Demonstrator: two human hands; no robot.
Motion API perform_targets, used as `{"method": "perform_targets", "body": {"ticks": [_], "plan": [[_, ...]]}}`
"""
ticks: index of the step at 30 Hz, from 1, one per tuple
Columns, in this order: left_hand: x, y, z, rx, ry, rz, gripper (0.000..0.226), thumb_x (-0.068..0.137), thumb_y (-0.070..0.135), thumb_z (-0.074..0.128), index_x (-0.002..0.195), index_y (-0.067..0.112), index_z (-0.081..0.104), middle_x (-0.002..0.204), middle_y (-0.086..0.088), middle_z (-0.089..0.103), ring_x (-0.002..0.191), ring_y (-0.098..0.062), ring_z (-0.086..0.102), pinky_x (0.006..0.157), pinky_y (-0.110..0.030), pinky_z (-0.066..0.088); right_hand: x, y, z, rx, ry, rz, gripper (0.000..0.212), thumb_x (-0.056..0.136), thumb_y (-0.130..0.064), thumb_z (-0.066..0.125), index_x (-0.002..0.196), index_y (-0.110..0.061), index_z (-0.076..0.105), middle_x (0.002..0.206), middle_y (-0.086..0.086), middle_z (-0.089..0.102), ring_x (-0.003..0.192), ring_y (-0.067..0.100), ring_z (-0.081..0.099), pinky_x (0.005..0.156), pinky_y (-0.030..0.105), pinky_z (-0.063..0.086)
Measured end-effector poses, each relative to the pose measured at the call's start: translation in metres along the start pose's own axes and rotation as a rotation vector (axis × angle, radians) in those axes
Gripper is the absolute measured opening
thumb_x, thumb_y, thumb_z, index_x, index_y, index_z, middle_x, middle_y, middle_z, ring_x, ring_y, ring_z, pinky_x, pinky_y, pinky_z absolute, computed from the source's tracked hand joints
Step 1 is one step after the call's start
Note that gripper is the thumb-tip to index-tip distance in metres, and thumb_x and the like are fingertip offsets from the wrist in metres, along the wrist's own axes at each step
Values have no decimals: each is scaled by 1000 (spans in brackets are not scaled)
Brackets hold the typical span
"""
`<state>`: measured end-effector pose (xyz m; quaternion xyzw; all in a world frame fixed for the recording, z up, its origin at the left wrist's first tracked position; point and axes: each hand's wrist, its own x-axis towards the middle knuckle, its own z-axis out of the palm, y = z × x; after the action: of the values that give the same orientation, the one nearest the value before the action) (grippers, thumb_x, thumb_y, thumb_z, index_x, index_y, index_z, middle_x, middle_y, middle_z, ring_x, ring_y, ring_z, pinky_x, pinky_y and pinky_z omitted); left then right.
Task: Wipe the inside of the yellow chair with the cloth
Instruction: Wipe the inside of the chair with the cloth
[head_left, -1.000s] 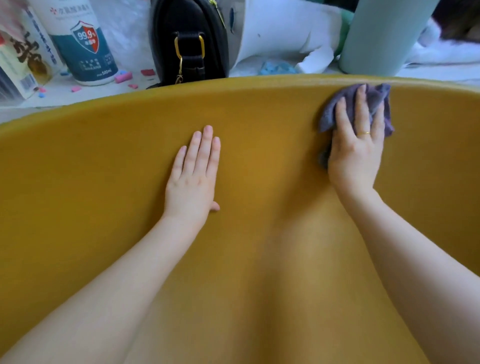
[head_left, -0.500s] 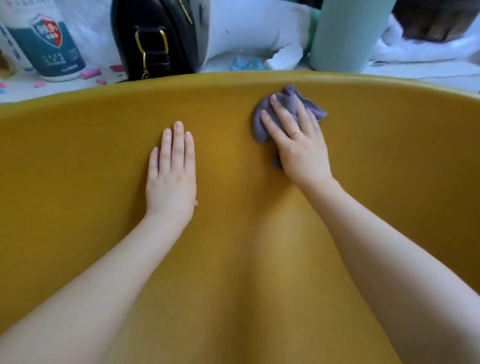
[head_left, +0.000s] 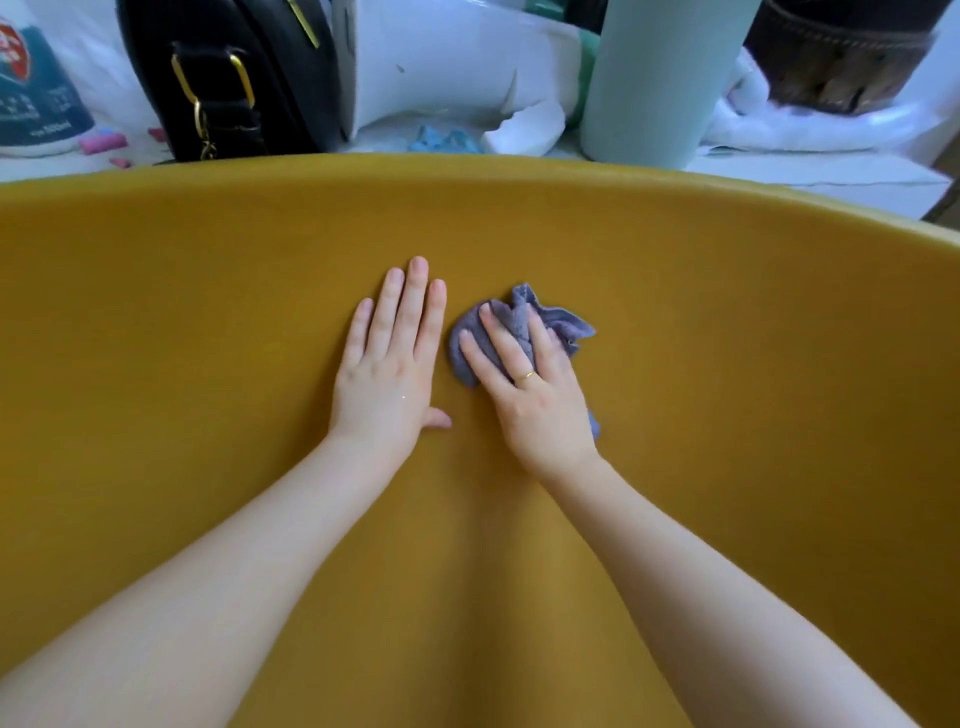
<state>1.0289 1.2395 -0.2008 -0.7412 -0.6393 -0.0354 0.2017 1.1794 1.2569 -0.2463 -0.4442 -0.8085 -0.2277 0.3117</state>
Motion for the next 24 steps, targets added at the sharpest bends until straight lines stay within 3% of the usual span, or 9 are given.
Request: {"method": "perform_targets", "body": {"ticks": [2, 4, 8, 12, 16, 19, 24], "plan": [[1, 3, -1, -24, -39, -5, 138, 64, 60, 70, 137, 6, -34, 154, -13, -23, 143, -27, -15, 112, -37, -10, 3, 22, -17, -110, -60, -55, 44, 91, -17, 38, 133, -20, 48, 141, 5, 46, 128, 34, 41, 106, 43, 27], [1, 3, 0, -15, -63, 3, 135, 69, 60, 67, 130, 6, -41, 151, -14, -30, 141, -28, -22, 110, -37, -14, 12, 52, -40, -198, -18, 54, 44, 92, -21, 35, 134, -18, 47, 142, 6, 44, 129, 34, 40, 106, 43, 27], [1, 2, 2, -8, -98, -9, 133, 72, 62, 63, 125, 5, -45, 148, -16, -35, 140, -31, -25, 107, -39, -17, 14, 86, -56, -285, 104, 240, 44, 92, -7, 40, 135, -15, 45, 143, 11, 41, 131, 41, 33, 106, 48, 29], [1, 4, -2, -42, -117, -16, 133, 72, 61, 64, 126, 4, -43, 148, -16, -34, 140, -31, -25, 107, -40, -17, 16, 55, -32, -204, 146, 327, 59, 77, 6, 36, 134, -6, 44, 142, 20, 39, 131, 47, 26, 109, 42, 20], [0, 10, -7, -61, -133, -51, 134, 71, 58, 68, 133, 4, -38, 149, -15, -33, 141, -30, -23, 110, -38, -15, -17, 15, -12, -121, -122, 104, 54, 86, -2, 31, 139, -10, 33, 145, 16, 36, 134, 42, 26, 110, 47, 24], [-1, 13, -11, -12, -142, -69, 132, 73, 57, 66, 135, 3, -37, 149, -16, -33, 141, -31, -22, 113, -39, -11, -18, 38, -31, -213, -232, -108, 51, 87, -6, 36, 136, -16, 44, 142, 7, 43, 128, 37, 40, 103, 43, 36], [-1, 21, -13, 89, -108, 163, 120, 82, 46, 63, 134, 10, -39, 147, -14, -37, 140, -30, -24, 113, -40, -12, 8, 107, -88, -405, -74, 103, 52, 86, -5, 46, 137, -18, 44, 144, 7, 41, 129, 39, 38, 106, 45, 31]]}}
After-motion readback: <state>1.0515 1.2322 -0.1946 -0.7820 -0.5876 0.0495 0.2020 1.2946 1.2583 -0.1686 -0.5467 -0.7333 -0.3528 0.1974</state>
